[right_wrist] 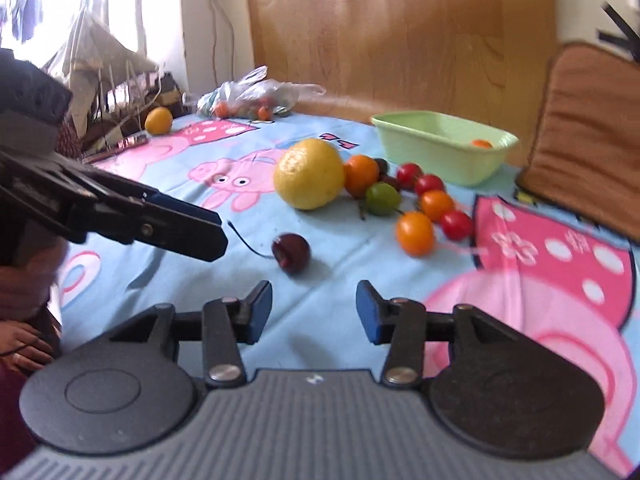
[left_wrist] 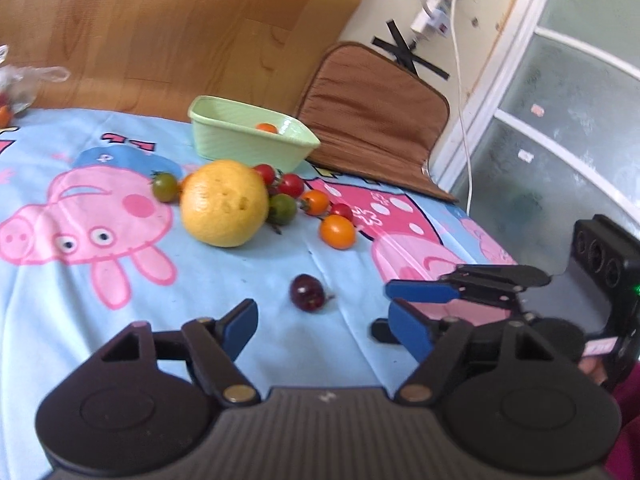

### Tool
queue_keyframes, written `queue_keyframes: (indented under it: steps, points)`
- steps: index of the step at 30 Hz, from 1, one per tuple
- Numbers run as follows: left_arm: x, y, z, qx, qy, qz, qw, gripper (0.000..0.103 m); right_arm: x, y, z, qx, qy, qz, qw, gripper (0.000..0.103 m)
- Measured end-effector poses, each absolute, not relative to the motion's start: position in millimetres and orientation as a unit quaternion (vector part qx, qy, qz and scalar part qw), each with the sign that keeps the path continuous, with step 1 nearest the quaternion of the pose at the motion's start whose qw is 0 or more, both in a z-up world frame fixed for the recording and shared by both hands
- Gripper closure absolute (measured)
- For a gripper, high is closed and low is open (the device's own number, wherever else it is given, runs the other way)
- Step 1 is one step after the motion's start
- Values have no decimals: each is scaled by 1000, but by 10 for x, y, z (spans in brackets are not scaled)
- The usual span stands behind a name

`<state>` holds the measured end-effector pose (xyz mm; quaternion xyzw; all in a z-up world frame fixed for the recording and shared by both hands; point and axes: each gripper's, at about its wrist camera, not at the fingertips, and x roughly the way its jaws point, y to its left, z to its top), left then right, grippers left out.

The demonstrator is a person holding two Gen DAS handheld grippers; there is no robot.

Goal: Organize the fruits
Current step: 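Grasp a dark red cherry with the left tool while the right tool grasps an orange cherry tomato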

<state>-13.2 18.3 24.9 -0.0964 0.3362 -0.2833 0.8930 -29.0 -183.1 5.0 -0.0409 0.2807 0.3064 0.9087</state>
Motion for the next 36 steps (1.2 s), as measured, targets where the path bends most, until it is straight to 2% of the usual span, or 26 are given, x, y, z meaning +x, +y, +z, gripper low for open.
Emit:
queue_keyframes:
  steps: [3, 6, 7, 11, 14, 16, 17, 18, 23, 33, 35, 36]
  points:
    - [-59, -2, 215, -63, 340, -270, 899, 29, -295, -2036, 50, -13, 276, 272, 922, 54]
    - [44, -173, 171, -30, 340, -253, 905, 36, -144, -2123, 53, 5, 281, 233, 931, 54]
    - [74, -211, 153, -21, 341, -244, 908, 43, -76, -2113, 55, 6, 282, 226, 932, 54]
    - [93, -237, 108, -11, 342, -215, 915, 59, 175, -1993, 38, 3, 278, 221, 935, 54]
    - [73, -201, 108, -12, 339, -211, 917, 76, 347, -1872, -10, -5, 282, 223, 933, 55]
    - [64, -185, 116, -11, 338, -209, 918, 76, 448, -1806, -60, -9, 288, 224, 931, 57]
    - [46, -177, 121, -8, 336, -207, 919, 76, 480, -1790, -80, -10, 292, 222, 930, 67]
    - [31, -158, 135, -8, 333, -206, 920, 76, 480, -1784, -75, -13, 291, 216, 932, 71]
    - [-74, 56, 238, -23, 311, -191, 931, 76, 220, -1788, -8, 8, 286, 263, 921, 71]
    - [-86, 409, 109, -37, 319, -145, 936, 75, -206, -1367, -67, -35, 287, 319, 903, 70]
    - [-101, 433, 66, -40, 313, -149, 937, 71, -190, -1370, -77, -33, 286, 313, 905, 70]
    - [-112, 429, 58, -39, 309, -150, 938, 65, -181, -1367, -81, -33, 286, 313, 905, 70]
